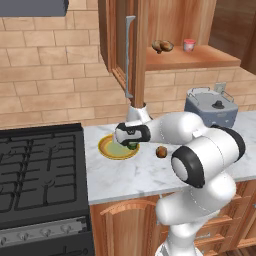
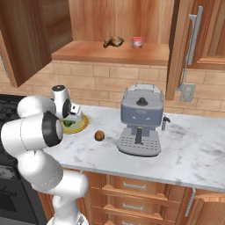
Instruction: Pick the avocado and bread from the counter and place them on the plate. Then pick the jam from the cabinet and place it next to the plate. Lastly close the cabinet door.
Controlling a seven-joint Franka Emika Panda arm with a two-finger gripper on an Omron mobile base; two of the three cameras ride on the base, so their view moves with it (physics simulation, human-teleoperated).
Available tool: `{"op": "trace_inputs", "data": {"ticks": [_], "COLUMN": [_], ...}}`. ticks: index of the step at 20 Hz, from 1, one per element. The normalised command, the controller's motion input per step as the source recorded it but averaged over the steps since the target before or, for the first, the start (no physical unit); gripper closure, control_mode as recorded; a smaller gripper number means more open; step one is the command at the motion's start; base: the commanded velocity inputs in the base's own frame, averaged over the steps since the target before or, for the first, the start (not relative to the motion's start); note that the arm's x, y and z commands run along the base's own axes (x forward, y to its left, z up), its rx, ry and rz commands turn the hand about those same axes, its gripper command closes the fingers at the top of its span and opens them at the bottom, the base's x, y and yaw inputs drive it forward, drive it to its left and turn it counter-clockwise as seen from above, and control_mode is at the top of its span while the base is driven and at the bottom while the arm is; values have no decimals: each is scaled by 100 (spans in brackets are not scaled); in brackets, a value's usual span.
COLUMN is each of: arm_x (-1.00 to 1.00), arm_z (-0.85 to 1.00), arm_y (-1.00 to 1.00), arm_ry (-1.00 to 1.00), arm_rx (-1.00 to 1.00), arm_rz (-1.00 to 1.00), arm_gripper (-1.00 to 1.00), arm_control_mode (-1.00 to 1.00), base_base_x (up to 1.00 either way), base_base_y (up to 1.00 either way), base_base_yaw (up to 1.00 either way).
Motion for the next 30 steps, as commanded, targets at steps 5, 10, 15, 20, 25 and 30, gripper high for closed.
{"op": "trace_inputs", "data": {"ticks": [5,10,15,20,25,30], "arm_x": [12,12,8,13,22,21], "arm_z": [-6,-12,-21,-18,-19,-22], "arm_y": [19,20,22,19,11,0], "arm_ry": [0,0,0,0,0,0], "arm_rx": [0,-1,-3,-3,-1,0], "arm_rz": [1,0,0,1,2,6], "arm_gripper": [100,100,100,100,100,100], "arm_control_mode": [-100,-100,-100,-100,-100,-100], "base_base_x": [0,0,0,0,0,0], "base_base_y": [0,0,0,0,0,0], "base_base_yaw": [0,0,0,0,0,0]}}
